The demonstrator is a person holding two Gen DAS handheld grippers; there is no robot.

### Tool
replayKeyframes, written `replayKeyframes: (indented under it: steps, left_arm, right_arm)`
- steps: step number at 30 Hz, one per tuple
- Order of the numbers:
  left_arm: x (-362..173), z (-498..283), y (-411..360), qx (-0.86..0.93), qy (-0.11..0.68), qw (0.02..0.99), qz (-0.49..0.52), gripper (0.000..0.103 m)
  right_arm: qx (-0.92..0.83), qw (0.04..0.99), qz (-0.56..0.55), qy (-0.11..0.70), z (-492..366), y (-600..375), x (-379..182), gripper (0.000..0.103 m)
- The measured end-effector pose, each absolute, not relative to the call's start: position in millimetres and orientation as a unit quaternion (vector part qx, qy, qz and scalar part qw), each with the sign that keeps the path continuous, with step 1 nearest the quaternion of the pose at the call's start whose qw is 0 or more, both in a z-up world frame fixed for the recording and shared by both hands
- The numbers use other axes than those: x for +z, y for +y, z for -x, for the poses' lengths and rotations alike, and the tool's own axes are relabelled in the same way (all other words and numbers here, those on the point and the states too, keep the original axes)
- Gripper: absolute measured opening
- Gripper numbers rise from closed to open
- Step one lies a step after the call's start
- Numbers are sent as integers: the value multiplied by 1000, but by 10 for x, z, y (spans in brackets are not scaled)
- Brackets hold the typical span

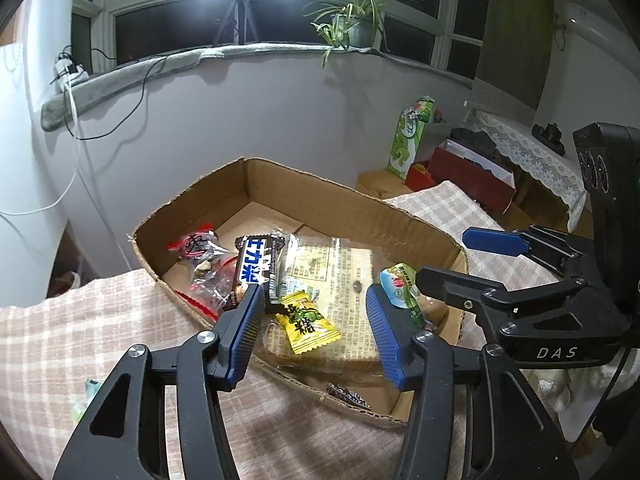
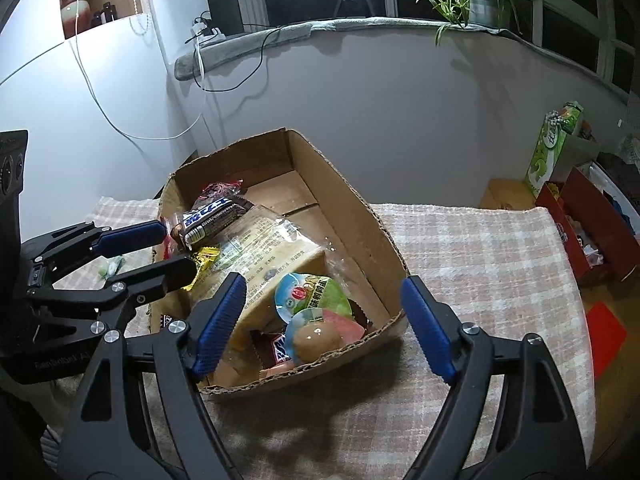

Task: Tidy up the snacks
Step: 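Open both tools to drop the packet and egg candy into the box, then move both open tools back toward the green mint candy and jelly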

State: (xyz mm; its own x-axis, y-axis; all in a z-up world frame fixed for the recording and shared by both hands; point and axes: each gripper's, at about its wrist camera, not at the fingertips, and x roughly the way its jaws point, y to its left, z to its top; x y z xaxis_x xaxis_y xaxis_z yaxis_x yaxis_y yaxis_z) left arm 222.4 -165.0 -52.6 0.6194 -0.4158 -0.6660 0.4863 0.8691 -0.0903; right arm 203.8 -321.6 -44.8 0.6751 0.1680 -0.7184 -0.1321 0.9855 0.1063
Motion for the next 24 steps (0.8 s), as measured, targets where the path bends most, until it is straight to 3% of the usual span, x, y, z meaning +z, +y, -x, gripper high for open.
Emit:
replayKeyframes:
  steps: [11,14,18,24]
  left_arm:
    - [-460,-2127,-1535,-244,350,903,-47,52]
    - [-441,-2087,-1481,-240,346,906,-45,59]
    - [-428,-2036,-1378,-232,345,909,-40,61]
    - [-434,-1964,-1139,-215,345,913,-29,65]
  right_arm:
    - [72,915,-25,397,-1985,-3218,-409,83]
    - [73,915,-25,397,-1957,-3201,-388,83]
    - [75,918,-23,390,-1893,-3145,-342,97]
    - [84,919,-22,384,-1810,-3007,-269,98]
